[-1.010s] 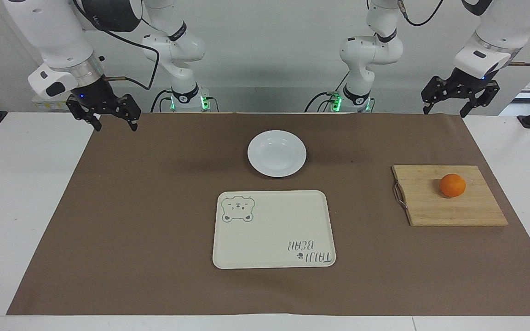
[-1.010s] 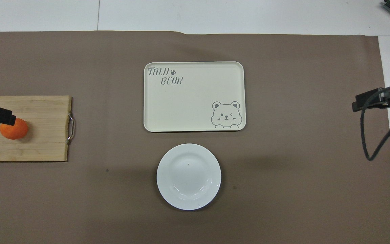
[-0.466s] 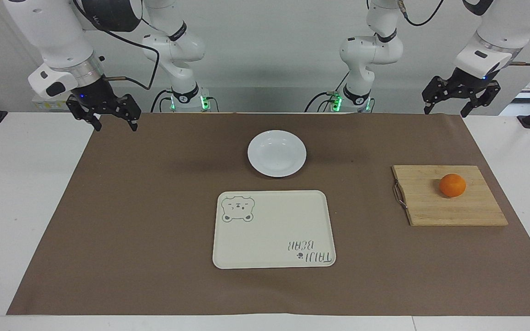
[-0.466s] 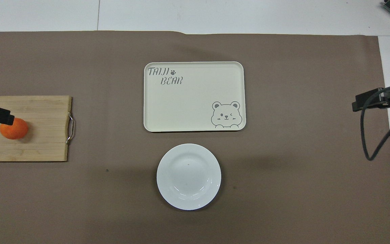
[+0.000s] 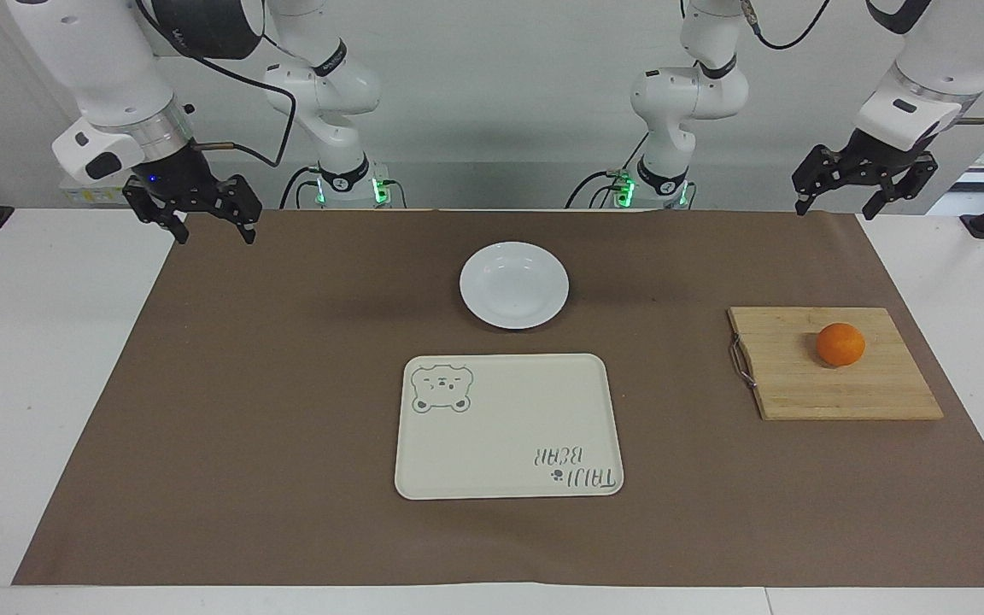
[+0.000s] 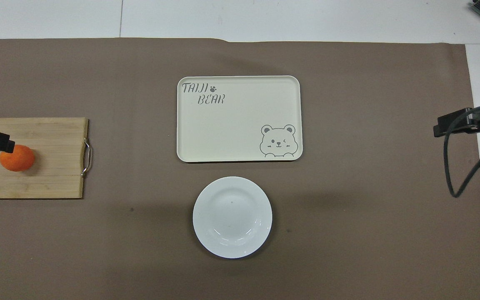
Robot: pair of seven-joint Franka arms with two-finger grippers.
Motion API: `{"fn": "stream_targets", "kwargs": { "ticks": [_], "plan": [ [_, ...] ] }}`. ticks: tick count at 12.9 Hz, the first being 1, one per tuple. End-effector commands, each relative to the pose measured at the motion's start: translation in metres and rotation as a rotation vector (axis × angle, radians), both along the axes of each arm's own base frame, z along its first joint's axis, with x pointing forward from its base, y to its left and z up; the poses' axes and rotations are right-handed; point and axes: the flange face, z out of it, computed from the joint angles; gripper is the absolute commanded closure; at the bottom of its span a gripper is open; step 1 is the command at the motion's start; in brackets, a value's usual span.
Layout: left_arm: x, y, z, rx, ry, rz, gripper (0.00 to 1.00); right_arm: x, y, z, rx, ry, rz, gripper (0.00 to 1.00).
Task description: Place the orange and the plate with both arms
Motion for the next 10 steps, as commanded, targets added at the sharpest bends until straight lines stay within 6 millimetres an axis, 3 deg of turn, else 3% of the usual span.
{"fn": "stream_targets", "kwargs": {
  "ticks": [1, 4, 5, 7, 10],
  "plan": [
    [0.008, 0.01, -0.043, -0.002, -0.029, -0.001, 0.0, 0.002, 0.0, 0.002, 0.004, -0.003, -0.015, 0.0],
    [0.015, 0.022, -0.091, -0.002, -0.04, 0.019, 0.0, 0.002, 0.001, 0.002, 0.004, -0.003, -0.013, 0.0],
    [0.018, 0.035, -0.102, -0.001, -0.052, 0.025, 0.0, 0.002, 0.0, 0.002, 0.004, -0.002, -0.015, 0.0],
    [0.035, 0.073, -0.141, 0.005, -0.041, -0.014, 0.0, 0.002, 0.001, 0.002, 0.002, -0.002, -0.013, 0.0],
    [0.047, 0.099, -0.177, 0.007, -0.032, -0.036, 0.0, 0.002, 0.0, 0.002, 0.004, -0.002, -0.015, 0.0]
  ]
}}
